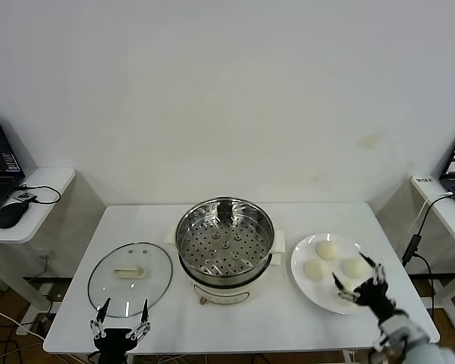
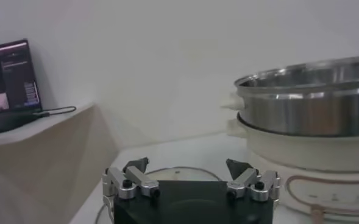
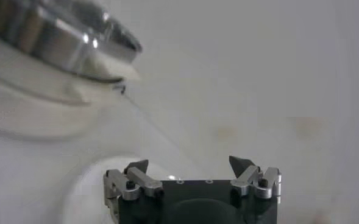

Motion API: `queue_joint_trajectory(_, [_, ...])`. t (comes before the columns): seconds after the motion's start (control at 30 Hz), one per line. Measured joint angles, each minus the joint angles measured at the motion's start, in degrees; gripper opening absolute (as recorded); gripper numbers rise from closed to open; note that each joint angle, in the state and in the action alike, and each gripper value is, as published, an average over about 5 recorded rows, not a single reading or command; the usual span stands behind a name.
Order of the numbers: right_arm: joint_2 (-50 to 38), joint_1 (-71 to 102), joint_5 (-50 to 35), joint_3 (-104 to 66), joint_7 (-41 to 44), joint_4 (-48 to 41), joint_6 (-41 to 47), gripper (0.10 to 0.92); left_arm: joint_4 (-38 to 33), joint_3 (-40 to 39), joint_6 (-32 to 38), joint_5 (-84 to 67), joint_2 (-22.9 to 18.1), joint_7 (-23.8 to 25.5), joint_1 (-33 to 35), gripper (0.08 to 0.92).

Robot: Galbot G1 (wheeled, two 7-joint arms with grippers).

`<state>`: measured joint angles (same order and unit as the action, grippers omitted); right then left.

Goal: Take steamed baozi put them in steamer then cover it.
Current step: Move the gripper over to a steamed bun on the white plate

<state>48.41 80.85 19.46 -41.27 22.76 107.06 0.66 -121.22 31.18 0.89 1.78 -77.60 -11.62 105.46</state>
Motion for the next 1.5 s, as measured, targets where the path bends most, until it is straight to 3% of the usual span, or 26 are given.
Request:
queue_joint_trajectory(0.27, [-11.4, -17.3, 3.5, 12.1, 12.8, -10.0, -1.1, 0.823, 0.1, 0.3, -1.7, 1.8, -0.2, -1.6, -1.0, 0.823])
queue_joint_trajectory(0.5, [-15.0, -37.2, 1.2, 30.9, 22.0, -19.6, -2.1, 0.822, 0.1, 1.0, -2.5, 2.4, 0.5, -2.6, -1.4, 0.823])
queue_joint_trajectory(0.93, [-10.6, -62.6, -1.0, 59.7, 32.7, -34.8, -2.8, 0.823, -0.8, 2.5, -3.2, 2.8, 0.7, -3.4, -1.4, 0.823])
queue_joint_trajectory(1.5, [-3.4, -70.1, 1.8, 69.8, 34.8, -46.3, -1.6, 0.823, -0.9, 3.6, -3.3, 3.0, 0.8, -3.6, -1.4, 0.823])
